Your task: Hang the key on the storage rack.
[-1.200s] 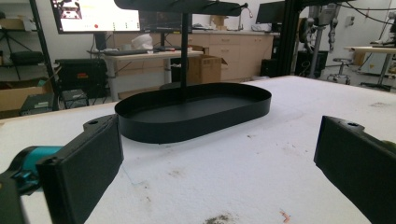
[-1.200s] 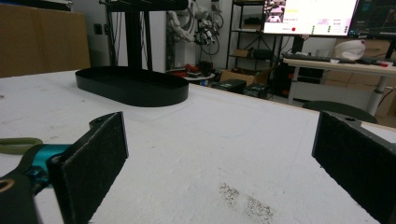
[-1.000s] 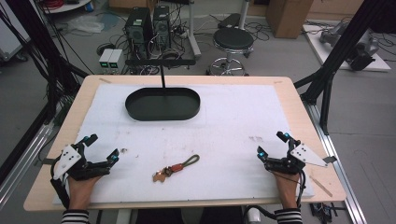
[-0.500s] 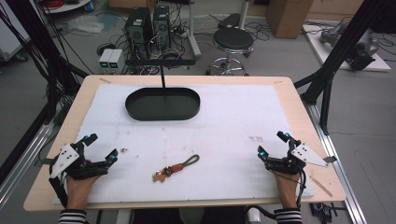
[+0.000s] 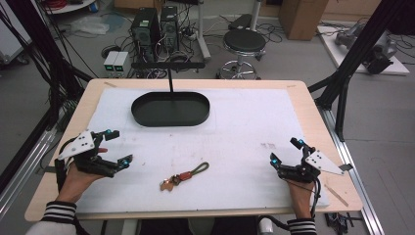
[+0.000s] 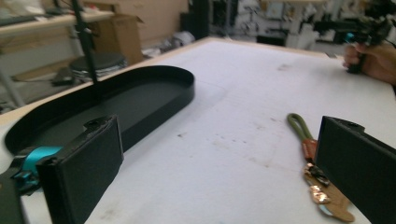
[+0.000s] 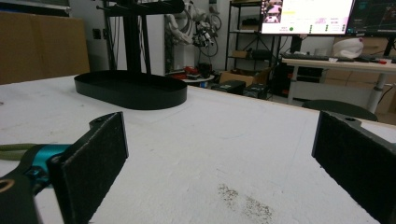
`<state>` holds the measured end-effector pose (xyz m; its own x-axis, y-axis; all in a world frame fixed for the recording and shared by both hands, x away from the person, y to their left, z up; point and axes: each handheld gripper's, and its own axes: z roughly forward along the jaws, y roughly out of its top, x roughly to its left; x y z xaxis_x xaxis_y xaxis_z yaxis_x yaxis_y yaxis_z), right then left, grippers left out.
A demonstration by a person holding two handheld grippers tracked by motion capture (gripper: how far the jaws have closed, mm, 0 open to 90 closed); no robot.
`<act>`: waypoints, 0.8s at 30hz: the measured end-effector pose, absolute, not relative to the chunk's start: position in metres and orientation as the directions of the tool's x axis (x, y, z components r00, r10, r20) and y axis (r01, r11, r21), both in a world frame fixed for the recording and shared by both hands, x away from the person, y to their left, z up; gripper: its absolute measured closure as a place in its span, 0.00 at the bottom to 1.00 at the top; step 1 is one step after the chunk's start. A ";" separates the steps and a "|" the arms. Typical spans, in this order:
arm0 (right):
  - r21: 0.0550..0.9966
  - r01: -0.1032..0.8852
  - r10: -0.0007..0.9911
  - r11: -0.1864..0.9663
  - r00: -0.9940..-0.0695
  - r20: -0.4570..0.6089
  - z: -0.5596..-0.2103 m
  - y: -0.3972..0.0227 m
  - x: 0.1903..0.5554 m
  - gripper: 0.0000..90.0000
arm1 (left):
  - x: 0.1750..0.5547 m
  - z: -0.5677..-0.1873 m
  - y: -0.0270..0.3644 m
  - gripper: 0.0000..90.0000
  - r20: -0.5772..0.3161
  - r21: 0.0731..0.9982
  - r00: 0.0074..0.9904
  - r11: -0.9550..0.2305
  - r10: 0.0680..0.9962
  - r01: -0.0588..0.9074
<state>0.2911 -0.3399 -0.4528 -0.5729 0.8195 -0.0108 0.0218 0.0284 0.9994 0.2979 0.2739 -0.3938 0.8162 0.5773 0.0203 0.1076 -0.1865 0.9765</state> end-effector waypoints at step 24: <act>0.999 0.024 0.821 0.026 -0.571 -0.008 -0.453 -0.340 0.291 0.03 | 0.317 -0.349 0.161 0.02 0.145 0.759 0.932 -0.642 0.332 0.111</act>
<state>0.2910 -0.3398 -0.4528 -0.5709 0.8210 -0.0082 0.0235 0.0263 0.9994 0.3174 0.1613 -0.3488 0.9321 0.3320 0.1446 0.1108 -0.6415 0.7591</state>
